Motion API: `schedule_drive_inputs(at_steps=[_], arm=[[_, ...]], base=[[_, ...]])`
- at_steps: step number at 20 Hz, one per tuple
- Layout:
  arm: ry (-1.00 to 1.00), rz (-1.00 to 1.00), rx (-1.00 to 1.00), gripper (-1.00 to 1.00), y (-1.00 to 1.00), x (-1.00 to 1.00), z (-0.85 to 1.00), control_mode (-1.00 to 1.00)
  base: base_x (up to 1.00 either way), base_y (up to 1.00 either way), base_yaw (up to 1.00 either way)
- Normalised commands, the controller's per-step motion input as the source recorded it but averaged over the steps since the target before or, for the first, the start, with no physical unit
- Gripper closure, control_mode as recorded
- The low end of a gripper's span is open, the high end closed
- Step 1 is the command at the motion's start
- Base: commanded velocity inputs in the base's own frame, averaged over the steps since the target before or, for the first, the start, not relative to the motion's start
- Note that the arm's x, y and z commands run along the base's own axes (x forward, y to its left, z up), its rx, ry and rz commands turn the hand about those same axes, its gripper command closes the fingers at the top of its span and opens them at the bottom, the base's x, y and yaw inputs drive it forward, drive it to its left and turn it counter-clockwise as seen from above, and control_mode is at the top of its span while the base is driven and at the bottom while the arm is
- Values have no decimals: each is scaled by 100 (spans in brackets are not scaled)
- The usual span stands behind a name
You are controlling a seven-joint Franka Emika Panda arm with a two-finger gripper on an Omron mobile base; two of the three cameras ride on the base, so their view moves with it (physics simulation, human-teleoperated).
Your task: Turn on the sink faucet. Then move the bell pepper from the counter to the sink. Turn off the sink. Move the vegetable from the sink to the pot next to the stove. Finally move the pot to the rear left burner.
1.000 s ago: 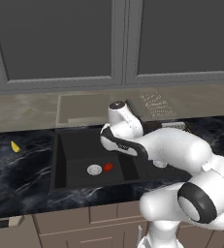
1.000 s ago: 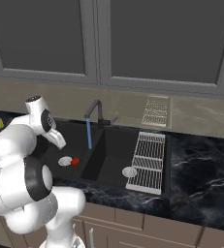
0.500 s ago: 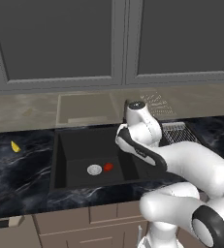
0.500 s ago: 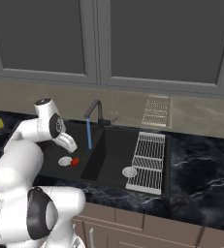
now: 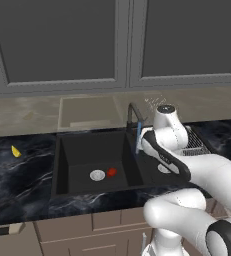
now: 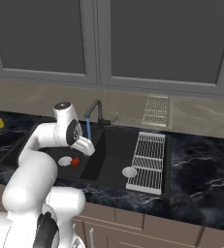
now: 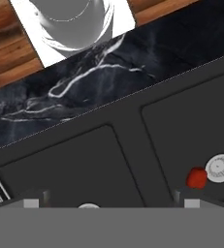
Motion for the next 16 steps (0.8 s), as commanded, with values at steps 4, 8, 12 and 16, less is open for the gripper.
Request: schedule_drive_inputs(at_steps=[4,8,12,16], arm=[[0,3,12,-100,-56,0,0,-100],[1,11,9,-100,-50,8,0,-100],[-2,16,4,-100,-47,17,7,-100],[-5,18,1,-100,-31,35,6,-100]], base=[[0,0,0],[0,0,0],[0,0,0],[0,0,0]])
